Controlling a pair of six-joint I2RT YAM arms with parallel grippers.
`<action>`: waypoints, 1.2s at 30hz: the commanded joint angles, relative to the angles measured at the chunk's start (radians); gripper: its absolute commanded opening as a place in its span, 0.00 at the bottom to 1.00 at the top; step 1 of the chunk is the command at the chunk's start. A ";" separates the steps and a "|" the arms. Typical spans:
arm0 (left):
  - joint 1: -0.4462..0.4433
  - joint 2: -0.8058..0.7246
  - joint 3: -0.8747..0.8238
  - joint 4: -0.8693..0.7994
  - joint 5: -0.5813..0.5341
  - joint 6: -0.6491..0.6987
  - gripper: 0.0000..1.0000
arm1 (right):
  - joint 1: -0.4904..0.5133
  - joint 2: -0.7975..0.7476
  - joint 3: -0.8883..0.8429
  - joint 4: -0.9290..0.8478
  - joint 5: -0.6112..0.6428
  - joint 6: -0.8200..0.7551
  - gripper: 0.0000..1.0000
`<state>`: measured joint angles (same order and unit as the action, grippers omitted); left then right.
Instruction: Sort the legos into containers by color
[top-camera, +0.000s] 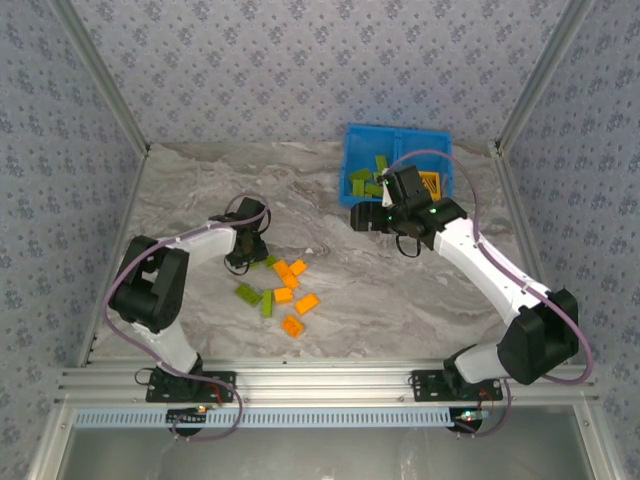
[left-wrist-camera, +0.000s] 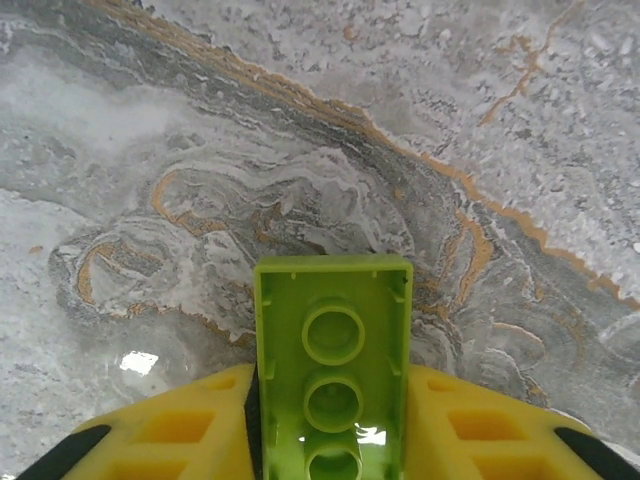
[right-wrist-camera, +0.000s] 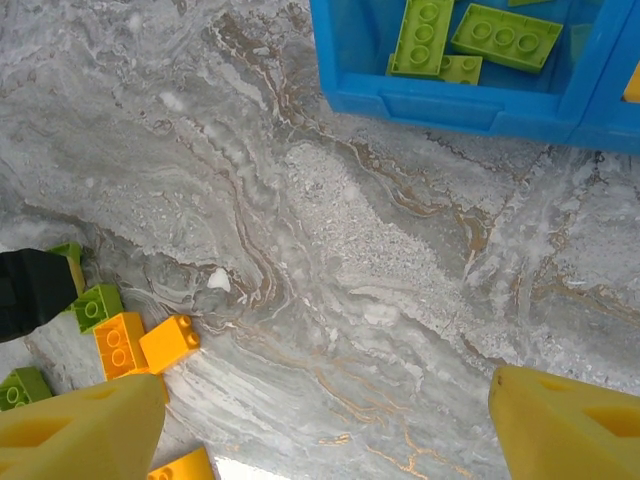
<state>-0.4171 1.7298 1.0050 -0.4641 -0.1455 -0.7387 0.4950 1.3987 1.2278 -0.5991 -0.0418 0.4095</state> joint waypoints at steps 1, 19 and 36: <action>0.001 0.004 -0.024 0.002 0.013 -0.010 0.29 | 0.013 -0.030 0.036 -0.037 -0.005 -0.008 0.87; -0.241 0.041 0.606 0.014 -0.067 0.342 0.20 | 0.033 -0.216 -0.067 0.013 0.192 0.032 0.94; -0.318 0.817 1.528 0.065 0.053 0.501 0.20 | 0.019 -0.338 -0.167 -0.049 0.222 0.043 1.00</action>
<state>-0.7097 2.5069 2.4111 -0.3767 -0.0788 -0.2619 0.5186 1.0695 1.0714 -0.6224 0.1722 0.4374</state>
